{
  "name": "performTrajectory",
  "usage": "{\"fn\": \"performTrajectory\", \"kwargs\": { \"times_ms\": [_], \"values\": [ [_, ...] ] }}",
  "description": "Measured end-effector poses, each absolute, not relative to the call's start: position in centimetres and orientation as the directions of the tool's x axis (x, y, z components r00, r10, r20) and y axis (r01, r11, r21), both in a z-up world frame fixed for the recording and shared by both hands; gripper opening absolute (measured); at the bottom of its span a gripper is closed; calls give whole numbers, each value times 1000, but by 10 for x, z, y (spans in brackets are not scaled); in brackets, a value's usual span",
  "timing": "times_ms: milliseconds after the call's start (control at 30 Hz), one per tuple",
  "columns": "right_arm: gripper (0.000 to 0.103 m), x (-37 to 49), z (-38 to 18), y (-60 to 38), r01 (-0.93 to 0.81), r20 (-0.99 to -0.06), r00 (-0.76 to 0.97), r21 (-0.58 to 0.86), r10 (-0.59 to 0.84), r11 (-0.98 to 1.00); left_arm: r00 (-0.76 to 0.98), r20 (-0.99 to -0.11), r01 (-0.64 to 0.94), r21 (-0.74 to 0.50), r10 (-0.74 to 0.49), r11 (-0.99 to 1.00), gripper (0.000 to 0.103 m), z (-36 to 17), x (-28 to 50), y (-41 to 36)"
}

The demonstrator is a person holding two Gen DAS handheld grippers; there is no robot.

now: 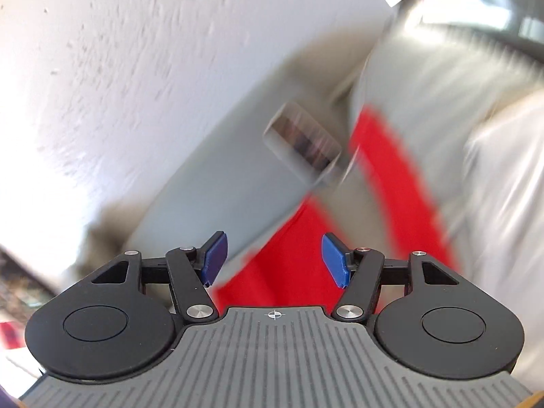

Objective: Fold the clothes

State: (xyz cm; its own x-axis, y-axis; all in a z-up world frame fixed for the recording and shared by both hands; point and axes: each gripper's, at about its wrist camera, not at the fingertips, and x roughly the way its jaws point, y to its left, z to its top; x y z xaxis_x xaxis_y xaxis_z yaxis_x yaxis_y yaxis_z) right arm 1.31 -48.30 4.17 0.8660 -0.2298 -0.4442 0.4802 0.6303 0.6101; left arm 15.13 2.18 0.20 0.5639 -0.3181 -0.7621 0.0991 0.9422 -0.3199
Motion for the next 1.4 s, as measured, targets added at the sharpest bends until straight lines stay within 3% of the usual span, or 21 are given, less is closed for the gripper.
{"fn": "performTrajectory", "kwargs": {
  "times_ms": [133,200,300,433,700,900,933,967,1033,1200,1400],
  "values": [
    [61,27,49,-527,617,-456,784,491,-422,615,508,-754,203,-366,-417,908,35,-11,125,-46],
    [61,49,49,-551,649,-481,754,437,-448,623,497,-752,234,-363,-432,902,35,-17,121,-77],
    [59,94,38,-586,629,-559,739,373,-376,682,474,-771,231,-359,-426,904,35,-27,129,-114],
    [48,160,14,-623,595,-621,713,290,-326,750,390,-782,185,-450,-486,873,35,-39,143,-143],
    [48,246,-57,-696,624,-730,659,396,-182,674,291,-772,197,-529,-565,825,38,-64,154,-197],
    [43,270,-79,-720,610,-685,707,466,-175,641,291,-771,208,-526,-566,824,38,-73,159,-208],
    [33,274,-79,-720,592,-686,712,472,-151,653,296,-773,208,-521,-561,828,38,-72,158,-206],
    [16,278,-80,-719,577,-693,709,467,-128,670,303,-777,207,-512,-552,834,38,-71,157,-204],
    [5,284,-79,-714,557,-714,691,432,-108,709,323,-779,209,-495,-538,843,38,-66,153,-201],
    [3,262,-40,-687,551,-657,715,320,-239,771,359,-749,218,-512,-556,831,38,-44,143,-191],
    [3,185,60,-677,585,-446,786,315,-428,747,397,-676,281,-554,-620,784,39,-9,124,-188]
  ]
}}
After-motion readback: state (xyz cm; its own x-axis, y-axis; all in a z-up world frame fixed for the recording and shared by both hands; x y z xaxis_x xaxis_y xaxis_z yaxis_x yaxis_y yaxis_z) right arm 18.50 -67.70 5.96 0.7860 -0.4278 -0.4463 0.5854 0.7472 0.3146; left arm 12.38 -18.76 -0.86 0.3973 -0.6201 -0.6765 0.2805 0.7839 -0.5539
